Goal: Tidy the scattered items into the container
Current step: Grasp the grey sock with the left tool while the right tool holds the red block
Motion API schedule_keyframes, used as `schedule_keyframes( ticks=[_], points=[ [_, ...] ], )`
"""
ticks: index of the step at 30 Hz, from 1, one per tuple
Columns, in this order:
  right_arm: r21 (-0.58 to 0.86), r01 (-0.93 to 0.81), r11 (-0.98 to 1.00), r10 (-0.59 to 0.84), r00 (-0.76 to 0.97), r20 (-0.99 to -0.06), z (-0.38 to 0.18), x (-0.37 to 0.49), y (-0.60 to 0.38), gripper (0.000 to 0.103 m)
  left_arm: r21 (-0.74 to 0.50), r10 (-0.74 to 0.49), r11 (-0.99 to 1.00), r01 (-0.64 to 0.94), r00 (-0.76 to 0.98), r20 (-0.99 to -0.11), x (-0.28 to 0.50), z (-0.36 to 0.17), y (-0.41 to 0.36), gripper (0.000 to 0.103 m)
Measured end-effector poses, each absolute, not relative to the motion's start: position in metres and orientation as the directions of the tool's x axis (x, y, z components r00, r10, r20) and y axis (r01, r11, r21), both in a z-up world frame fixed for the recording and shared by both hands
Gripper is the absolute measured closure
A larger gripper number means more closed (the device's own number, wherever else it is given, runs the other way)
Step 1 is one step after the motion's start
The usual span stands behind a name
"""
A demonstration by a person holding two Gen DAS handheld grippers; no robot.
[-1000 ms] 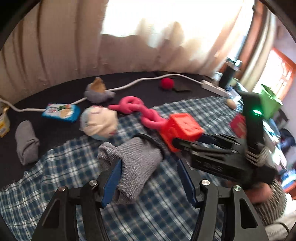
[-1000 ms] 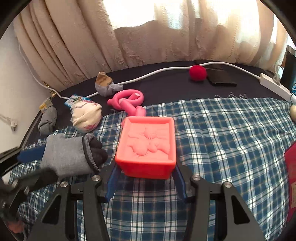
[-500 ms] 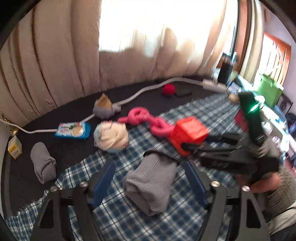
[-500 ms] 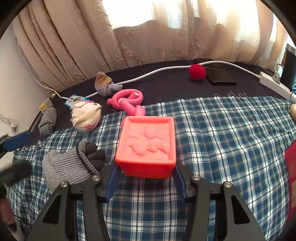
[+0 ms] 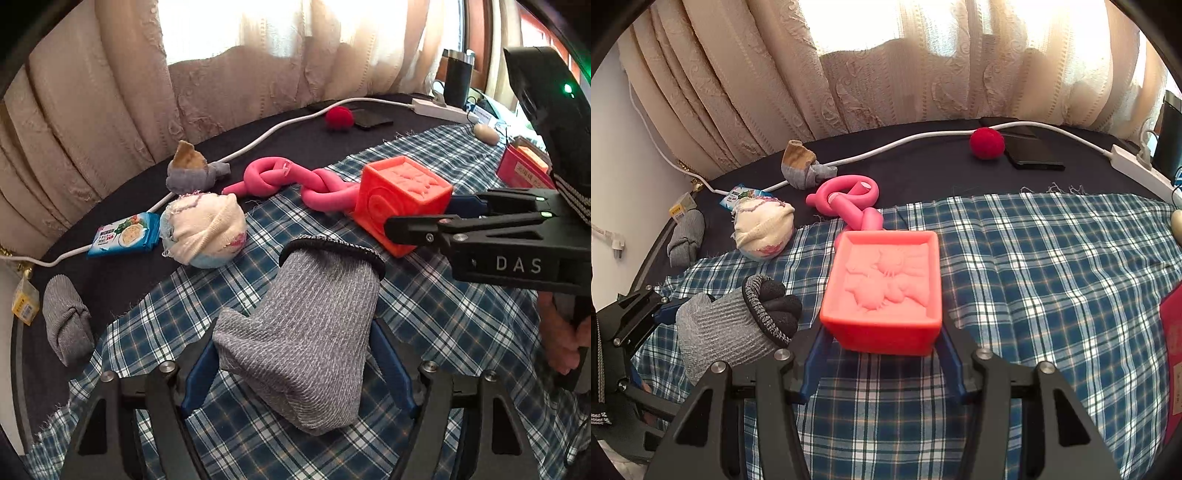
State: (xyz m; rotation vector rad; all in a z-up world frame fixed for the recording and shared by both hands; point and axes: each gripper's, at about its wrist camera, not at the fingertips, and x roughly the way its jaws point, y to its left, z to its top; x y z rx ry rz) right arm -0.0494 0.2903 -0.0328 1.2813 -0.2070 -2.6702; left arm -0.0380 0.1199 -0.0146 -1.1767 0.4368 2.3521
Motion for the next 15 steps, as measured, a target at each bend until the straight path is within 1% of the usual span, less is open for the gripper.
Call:
schedule_keyframes(
  ticks=[2,4,7,15],
  points=[
    [0.197,0.095,-0.976,-0.213,-0.616,-0.758,-0.033,-0.049,0.29,0.046,0.068,0.269,-0.844,-0.532,-0.529,-0.805,-0.039,-0.014,0.12,0.039],
    [0.198,0.092,-0.976,-0.212,-0.617,-0.758,-0.032,-0.049,0.289,0.046,0.056,0.278,-0.851,-0.523,-0.537,-0.796,-0.038,-0.012,0.118,0.051],
    [0.199,0.087,-0.976,-0.209,-0.624,-0.753,-0.031,-0.048,0.289,0.047,0.03,0.293,-0.865,-0.5,-0.554,-0.78,-0.038,-0.006,0.115,0.059],
    [0.219,0.069,-0.973,-0.21,-0.658,-0.723,-0.022,-0.045,0.296,0.047,-0.009,0.342,-0.876,-0.482,-0.607,-0.718,-0.028,0.021,0.112,0.061]
  ],
)
